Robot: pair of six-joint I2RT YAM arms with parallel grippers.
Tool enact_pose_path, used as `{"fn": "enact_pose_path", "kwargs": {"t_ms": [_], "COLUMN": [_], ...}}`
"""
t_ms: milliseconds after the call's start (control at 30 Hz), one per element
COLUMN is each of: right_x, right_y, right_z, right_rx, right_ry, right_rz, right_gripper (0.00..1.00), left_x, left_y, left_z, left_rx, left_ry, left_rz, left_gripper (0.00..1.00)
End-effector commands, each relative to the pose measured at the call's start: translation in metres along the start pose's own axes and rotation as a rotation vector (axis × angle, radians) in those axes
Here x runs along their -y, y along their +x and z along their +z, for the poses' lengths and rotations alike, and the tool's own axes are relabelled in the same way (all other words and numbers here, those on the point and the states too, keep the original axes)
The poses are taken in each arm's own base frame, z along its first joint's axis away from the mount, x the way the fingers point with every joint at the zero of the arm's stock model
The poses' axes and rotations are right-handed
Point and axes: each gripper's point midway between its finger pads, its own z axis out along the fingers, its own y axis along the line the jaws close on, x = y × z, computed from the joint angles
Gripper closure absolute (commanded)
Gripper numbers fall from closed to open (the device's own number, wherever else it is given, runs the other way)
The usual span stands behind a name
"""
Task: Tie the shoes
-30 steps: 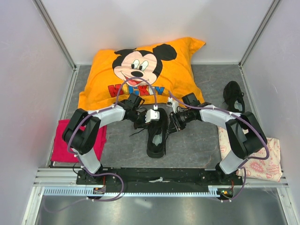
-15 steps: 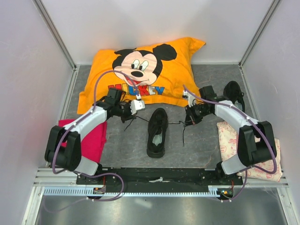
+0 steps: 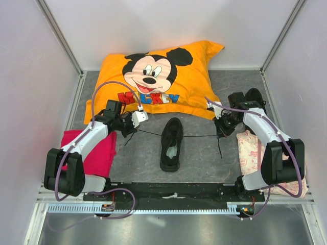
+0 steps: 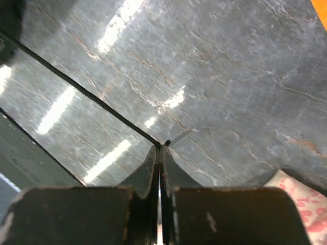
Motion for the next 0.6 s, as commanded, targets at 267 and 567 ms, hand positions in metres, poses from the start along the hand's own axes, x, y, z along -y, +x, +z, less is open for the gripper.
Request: {"fn": "enact_pose_path", "kwargs": {"t_ms": [267,567], "right_x": [0.046,0.069], "right_y": [0.019,0.03], "right_z": [-0.002,-0.003], "right_rx": [-0.088,-0.11], "right_ry": [0.166,0.186], "right_rz": [-0.117,-0.123], "right_gripper": [1.0,1.0], "left_x": [-0.001,-0.001], "left_y": [0.023,0.043], "left_z": [-0.006,-0.014], "left_rx": [-0.077,-0.12], "left_ry": [-0.031,-0.038], "left_rz": [0.045,0.034], "left_gripper": [0.98,0.98]}}
